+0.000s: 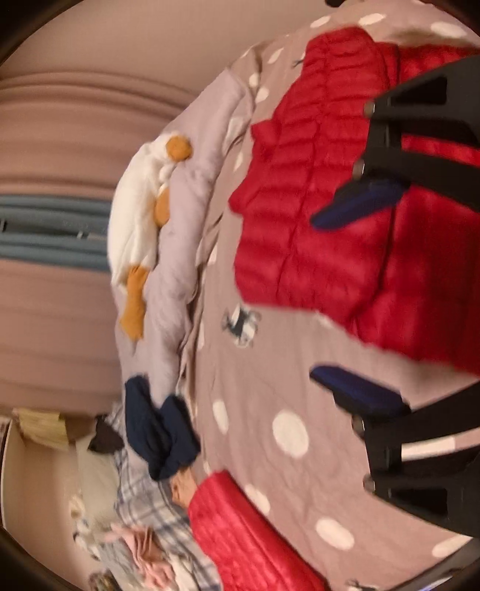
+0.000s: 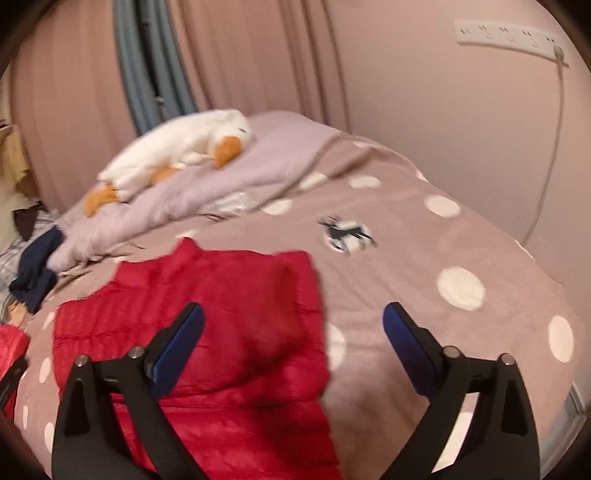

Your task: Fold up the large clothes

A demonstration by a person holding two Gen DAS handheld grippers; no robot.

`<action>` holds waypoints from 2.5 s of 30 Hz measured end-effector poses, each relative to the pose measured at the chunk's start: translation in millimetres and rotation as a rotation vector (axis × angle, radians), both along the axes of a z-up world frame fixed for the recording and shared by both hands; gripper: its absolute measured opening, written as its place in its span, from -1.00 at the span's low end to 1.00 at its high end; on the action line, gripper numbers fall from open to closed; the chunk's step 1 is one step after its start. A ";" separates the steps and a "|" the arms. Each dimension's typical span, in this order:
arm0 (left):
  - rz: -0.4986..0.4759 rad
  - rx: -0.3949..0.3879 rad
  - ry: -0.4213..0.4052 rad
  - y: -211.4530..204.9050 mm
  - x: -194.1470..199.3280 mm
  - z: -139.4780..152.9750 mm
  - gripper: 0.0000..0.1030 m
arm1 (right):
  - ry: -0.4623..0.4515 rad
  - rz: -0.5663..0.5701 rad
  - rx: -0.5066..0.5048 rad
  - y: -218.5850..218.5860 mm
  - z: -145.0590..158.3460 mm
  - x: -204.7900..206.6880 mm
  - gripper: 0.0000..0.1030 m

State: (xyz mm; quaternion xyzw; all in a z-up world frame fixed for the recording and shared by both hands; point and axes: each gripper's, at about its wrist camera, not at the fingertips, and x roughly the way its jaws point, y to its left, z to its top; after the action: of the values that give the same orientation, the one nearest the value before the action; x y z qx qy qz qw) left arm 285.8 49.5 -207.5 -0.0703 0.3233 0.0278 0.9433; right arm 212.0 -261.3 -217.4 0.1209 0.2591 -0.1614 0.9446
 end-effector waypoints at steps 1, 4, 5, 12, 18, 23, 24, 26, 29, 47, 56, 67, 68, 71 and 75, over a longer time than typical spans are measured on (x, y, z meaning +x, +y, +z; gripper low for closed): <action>-0.013 -0.001 0.008 -4.6 3.1 -3.3 0.21 | -0.006 0.012 -0.009 4.0 -2.4 0.0 0.93; -0.035 0.005 0.024 -18.4 17.9 -26.6 0.15 | -0.013 0.059 -0.042 18.9 -22.4 6.9 0.93; -0.037 0.019 0.067 -23.4 26.7 -43.8 0.14 | 0.017 0.072 -0.044 21.3 -35.8 15.8 0.89; -0.054 -0.031 0.145 -22.3 41.5 -91.2 0.13 | 0.191 0.073 0.057 8.6 -106.6 52.0 0.90; -0.050 -0.047 0.144 -18.3 39.2 -94.3 0.26 | 0.194 0.073 0.115 1.9 -111.8 52.2 0.99; -0.050 -0.062 0.154 -17.1 41.6 -91.5 0.39 | 0.204 0.073 0.114 4.7 -110.8 47.8 1.00; -0.044 -0.065 0.157 -14.0 39.7 -87.4 0.39 | 0.208 0.073 0.120 3.8 -107.8 44.2 1.00; -0.025 -0.070 0.147 -6.3 28.7 -73.8 0.40 | 0.195 0.066 0.121 1.2 -100.4 30.8 1.00; 0.002 -0.084 0.059 12.1 -1.4 -46.2 0.60 | 0.175 0.040 0.110 -3.6 -89.2 4.0 1.00; -0.018 -0.196 0.139 78.9 -118.4 -61.2 0.97 | 0.188 0.046 0.143 9.4 -95.5 -114.9 1.00; -0.009 -0.324 0.203 86.7 -149.6 -95.9 0.97 | 0.186 0.043 0.192 12.4 -120.6 -145.2 1.00; -0.220 -0.388 0.229 42.2 -161.5 -107.3 0.96 | 0.164 0.159 0.202 55.0 -133.0 -152.2 0.95; -0.213 -0.385 0.222 41.0 -162.3 -106.5 0.92 | 0.163 0.164 0.195 58.3 -133.6 -152.8 0.84; -0.155 -0.388 0.225 47.5 -164.4 -105.5 0.28 | 0.163 0.123 0.172 57.4 -134.4 -155.8 0.37; -0.132 -0.347 0.230 48.5 -164.8 -107.4 -0.14 | 0.151 0.090 0.183 46.6 -132.0 -162.0 -0.32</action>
State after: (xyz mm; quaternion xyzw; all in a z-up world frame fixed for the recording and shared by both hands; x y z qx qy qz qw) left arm 121.0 98.0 -314.9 -0.2067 0.4325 -0.0823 0.8738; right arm 50.0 -214.7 -349.4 0.1823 0.3480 -0.1033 0.9138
